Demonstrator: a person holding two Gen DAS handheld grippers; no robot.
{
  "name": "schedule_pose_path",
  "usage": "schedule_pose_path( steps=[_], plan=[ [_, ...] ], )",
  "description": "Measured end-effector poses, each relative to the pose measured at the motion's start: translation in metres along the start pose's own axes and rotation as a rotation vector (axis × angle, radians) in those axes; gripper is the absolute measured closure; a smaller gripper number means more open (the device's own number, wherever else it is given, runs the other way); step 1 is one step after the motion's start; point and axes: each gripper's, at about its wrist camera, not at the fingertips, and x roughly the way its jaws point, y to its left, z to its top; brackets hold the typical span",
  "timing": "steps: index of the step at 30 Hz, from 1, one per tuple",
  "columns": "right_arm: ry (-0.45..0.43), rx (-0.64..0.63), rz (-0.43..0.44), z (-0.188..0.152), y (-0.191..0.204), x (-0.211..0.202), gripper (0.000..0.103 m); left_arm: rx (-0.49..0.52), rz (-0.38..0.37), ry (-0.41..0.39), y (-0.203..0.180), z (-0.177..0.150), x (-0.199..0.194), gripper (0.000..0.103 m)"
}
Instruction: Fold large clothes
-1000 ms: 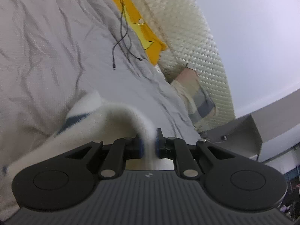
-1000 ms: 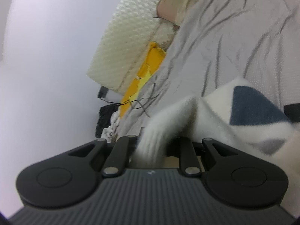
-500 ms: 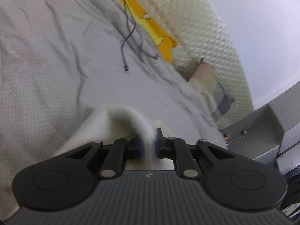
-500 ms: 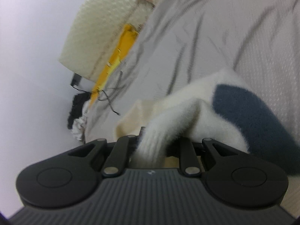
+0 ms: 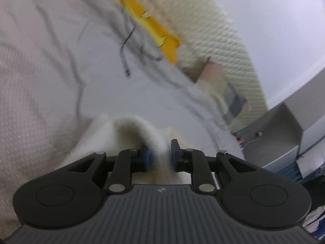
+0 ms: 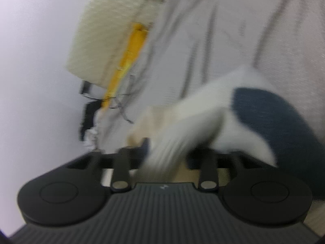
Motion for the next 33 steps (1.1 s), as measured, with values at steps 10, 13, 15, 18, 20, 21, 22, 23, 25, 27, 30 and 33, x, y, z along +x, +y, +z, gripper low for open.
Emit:
schedule_pose_path(
  steps=[10,13,15,18,20,21,22,23,25,27,30,33],
  plan=[
    [-0.106,-0.085,0.093,0.008,0.029,-0.025,0.043,0.109,-0.036,-0.037,-0.037,0.001,-0.013,0.089],
    [-0.075,-0.055,0.023,0.011,0.015,-0.015,0.052,0.109,-0.026,-0.042,-0.039,0.006,-0.013,0.089],
    [-0.068,-0.040,-0.010,0.014,0.008,-0.009,0.052,0.106,-0.021,-0.047,-0.039,0.010,-0.012,0.090],
    [-0.091,-0.052,-0.028,0.018,0.012,-0.008,0.052,0.095,-0.032,-0.066,-0.038,0.017,-0.007,0.090],
    [-0.107,-0.126,-0.052,0.019,0.025,-0.007,0.052,0.100,-0.050,-0.082,-0.038,0.023,0.000,0.091],
    [-0.116,-0.174,-0.075,0.020,0.032,-0.007,0.052,0.102,-0.057,-0.089,-0.038,0.025,0.003,0.091],
    [-0.127,-0.214,-0.089,0.020,0.036,-0.007,0.051,0.101,-0.065,-0.096,-0.037,0.027,0.007,0.091],
    [-0.136,-0.253,-0.105,0.020,0.040,-0.006,0.051,0.102,-0.071,-0.100,-0.037,0.029,0.013,0.091],
    [-0.150,-0.294,-0.138,0.022,0.040,-0.001,0.051,0.117,-0.070,-0.111,-0.035,0.030,0.020,0.091],
    [-0.161,-0.312,-0.169,0.023,0.037,0.003,0.051,0.148,-0.047,-0.106,-0.030,0.029,0.029,0.091],
    [-0.145,-0.299,-0.213,0.025,0.027,0.012,0.050,0.170,0.024,-0.047,-0.018,0.027,0.048,0.091],
    [-0.115,-0.300,-0.260,0.024,0.020,0.018,0.040,0.172,0.066,-0.003,-0.011,0.024,0.058,0.089]
  ],
)
